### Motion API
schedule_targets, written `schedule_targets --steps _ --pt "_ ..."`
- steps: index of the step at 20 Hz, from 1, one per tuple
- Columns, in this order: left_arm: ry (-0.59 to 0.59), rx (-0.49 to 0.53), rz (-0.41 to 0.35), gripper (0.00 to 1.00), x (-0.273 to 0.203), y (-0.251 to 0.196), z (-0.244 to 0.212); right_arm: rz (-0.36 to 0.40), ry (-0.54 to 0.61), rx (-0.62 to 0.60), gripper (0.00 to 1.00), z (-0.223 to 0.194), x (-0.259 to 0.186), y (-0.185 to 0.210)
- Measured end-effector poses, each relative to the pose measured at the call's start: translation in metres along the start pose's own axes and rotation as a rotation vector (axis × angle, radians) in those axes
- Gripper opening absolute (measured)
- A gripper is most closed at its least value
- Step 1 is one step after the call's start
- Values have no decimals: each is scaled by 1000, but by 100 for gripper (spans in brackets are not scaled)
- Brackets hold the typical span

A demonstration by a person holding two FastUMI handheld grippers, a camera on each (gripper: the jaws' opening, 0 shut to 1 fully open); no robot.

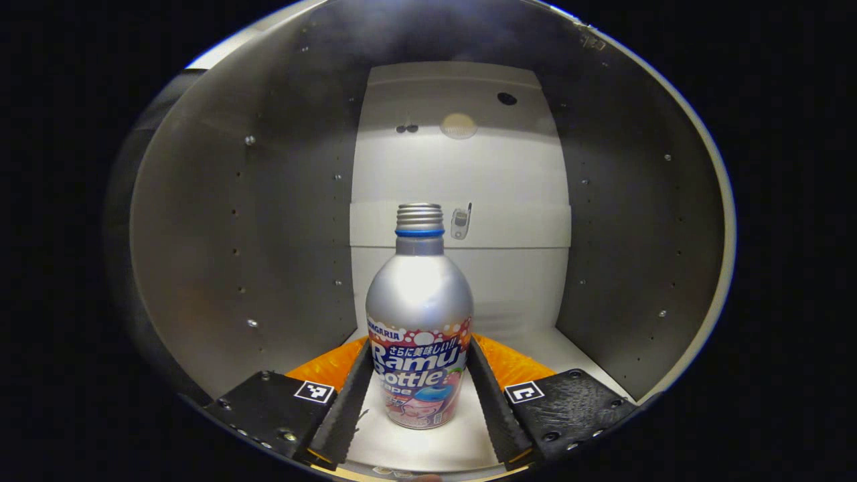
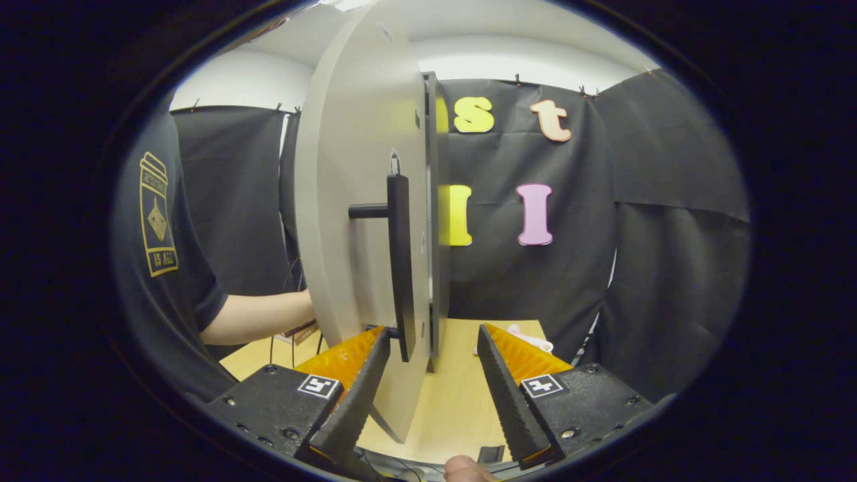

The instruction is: Open the cabinet door with the right hand, grasp the bottle in the cabinet with the left hand and place it on the coaster, then close the cabinet door with the right hand.

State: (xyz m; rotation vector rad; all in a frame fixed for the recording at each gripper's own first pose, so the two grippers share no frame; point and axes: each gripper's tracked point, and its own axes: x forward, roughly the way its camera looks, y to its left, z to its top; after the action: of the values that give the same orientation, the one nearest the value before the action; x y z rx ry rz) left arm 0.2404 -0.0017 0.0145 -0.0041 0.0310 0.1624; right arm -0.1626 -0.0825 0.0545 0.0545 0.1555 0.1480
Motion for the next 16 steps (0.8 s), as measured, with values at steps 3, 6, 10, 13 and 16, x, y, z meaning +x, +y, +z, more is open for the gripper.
schedule_targets --steps 3,6,10,13,16 --pt "-22 20 6 77 -37 10 2 96 -29 75 85 -1 5 -1" --pt "-55 46 30 77 -87 27 12 166 -46 225 98 -8 8 -7" --pt "-71 30 80 77 -143 69 15 238 -19 335 100 -9 10 -2" --pt "-89 40 95 77 -178 99 6 134 -71 306 100 -7 4 -7" --pt "-48 20 95 77 -212 123 -29 4 -90 300 95 -17 -2 -9"
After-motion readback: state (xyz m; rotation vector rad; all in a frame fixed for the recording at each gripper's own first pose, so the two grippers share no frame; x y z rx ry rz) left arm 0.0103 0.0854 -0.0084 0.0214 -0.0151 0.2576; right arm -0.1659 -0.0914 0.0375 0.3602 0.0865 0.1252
